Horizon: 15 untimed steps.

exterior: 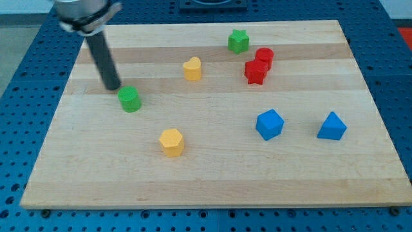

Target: Push green circle towards right and up

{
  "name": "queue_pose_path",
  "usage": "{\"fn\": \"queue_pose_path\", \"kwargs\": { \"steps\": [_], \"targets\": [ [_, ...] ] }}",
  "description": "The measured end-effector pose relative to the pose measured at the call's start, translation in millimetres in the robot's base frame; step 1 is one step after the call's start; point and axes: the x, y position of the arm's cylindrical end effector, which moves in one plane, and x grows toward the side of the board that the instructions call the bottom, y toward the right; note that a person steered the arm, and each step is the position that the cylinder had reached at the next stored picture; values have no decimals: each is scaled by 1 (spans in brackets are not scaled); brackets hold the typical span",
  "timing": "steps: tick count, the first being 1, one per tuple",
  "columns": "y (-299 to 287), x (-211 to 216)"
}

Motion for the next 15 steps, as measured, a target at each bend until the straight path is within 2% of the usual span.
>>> {"fn": "queue_pose_path", "kwargs": {
  "steps": [1,2,3,4,5,6,7,8,9,10,11,12,13,14,15],
  "targets": [
    [16,6],
    [59,19],
    [70,26],
    [67,-36],
    [90,-104],
    [180,-124],
    [195,-81],
    [214,-66],
    [159,-54],
    [68,-31],
    [122,-30],
    [180,-12],
    [109,35],
    [65,33],
    [68,19]
  ]
}}
